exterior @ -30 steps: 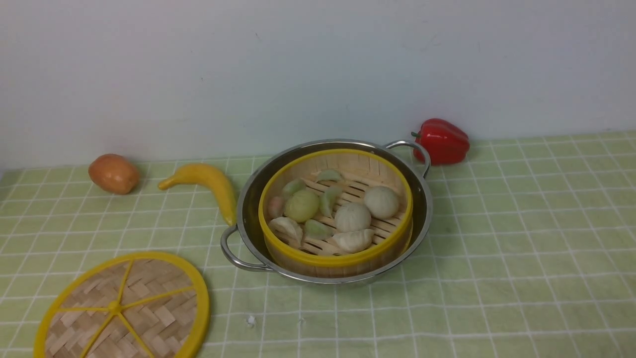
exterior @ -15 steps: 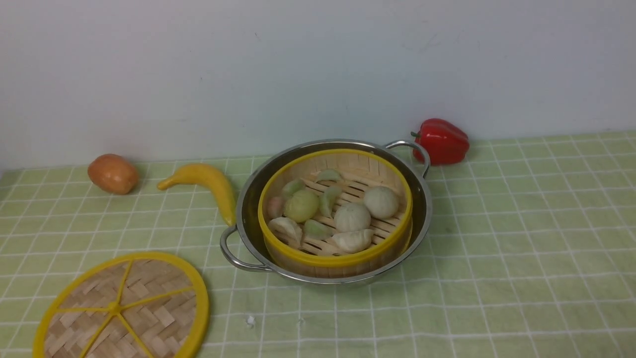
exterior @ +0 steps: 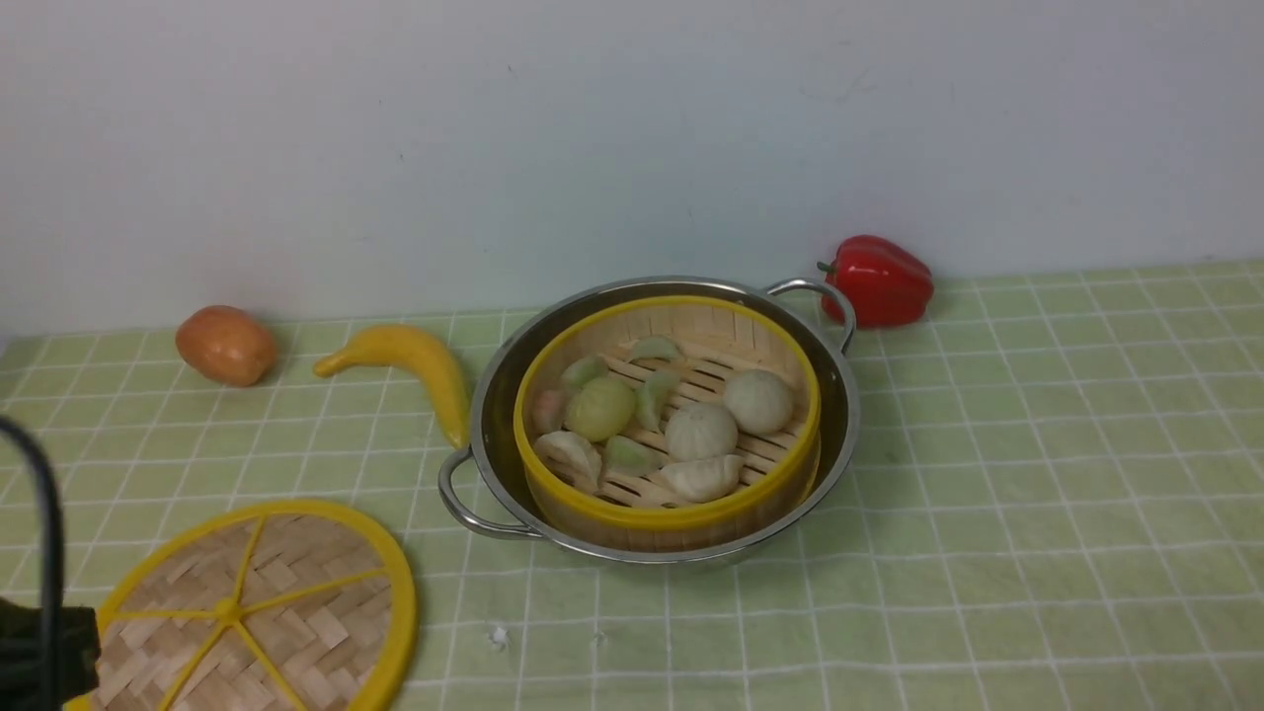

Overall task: Place the steamer in the pot on the green tablecloth, and put the lid on the steamer.
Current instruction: 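Grasp the bamboo steamer lid lying on the table by its centre knob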

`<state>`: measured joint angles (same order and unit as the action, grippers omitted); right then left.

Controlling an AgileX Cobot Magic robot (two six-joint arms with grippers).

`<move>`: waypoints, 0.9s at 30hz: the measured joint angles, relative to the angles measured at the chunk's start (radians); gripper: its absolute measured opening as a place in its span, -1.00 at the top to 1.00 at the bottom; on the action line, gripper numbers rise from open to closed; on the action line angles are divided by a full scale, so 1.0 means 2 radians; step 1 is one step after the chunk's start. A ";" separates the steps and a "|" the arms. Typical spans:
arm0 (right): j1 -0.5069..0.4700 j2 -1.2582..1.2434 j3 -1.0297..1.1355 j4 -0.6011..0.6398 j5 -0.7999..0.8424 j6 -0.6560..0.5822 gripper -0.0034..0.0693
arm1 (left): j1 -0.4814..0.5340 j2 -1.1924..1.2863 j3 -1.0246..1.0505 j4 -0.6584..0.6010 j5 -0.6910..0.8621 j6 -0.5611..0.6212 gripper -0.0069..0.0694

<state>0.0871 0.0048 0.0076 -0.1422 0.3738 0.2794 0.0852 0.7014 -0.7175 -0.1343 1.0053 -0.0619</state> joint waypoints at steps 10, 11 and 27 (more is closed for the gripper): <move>0.000 0.000 0.000 0.001 0.000 0.000 0.24 | 0.000 0.278 -0.136 0.043 0.033 0.042 0.18; 0.000 0.000 0.000 0.001 0.000 0.000 0.24 | 0.000 0.318 -0.153 0.040 0.038 0.046 0.18; 0.000 0.000 0.001 0.001 0.000 0.000 0.24 | 0.000 0.536 -0.234 0.057 0.056 0.043 0.18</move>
<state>0.0871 0.0048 0.0088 -0.1404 0.3729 0.2794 0.0852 1.7740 -1.1852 -0.0210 1.1182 0.0244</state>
